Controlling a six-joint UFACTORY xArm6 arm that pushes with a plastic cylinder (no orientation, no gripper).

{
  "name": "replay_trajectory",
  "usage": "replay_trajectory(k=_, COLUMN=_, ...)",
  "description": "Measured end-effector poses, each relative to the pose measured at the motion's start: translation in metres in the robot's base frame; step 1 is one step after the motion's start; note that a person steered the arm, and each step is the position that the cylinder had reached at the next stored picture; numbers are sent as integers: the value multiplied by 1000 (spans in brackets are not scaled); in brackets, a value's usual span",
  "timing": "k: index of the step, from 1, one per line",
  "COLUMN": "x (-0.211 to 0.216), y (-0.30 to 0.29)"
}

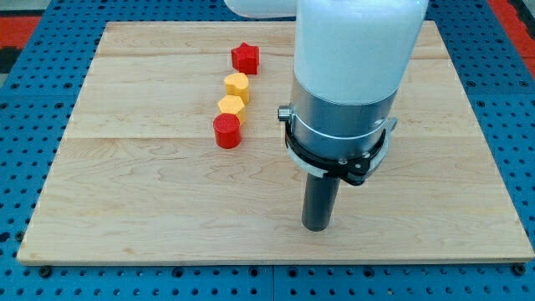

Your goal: Place the yellow heart left to the red star

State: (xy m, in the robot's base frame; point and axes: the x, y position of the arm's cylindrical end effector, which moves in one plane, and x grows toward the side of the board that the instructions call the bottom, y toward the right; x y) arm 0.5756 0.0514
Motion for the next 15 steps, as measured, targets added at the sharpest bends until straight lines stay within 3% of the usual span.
replay_trajectory(k=3, x=-10, y=-12)
replay_trajectory(k=6, x=-124, y=-16)
replay_trajectory(k=7, x=-203, y=-55)
replay_trajectory(k=9, x=-224, y=-120)
replay_trajectory(k=11, x=-284, y=-190)
replay_trajectory(k=12, x=-282, y=-187)
replay_trajectory(k=14, x=-227, y=-85)
replay_trajectory(k=15, x=-239, y=-138)
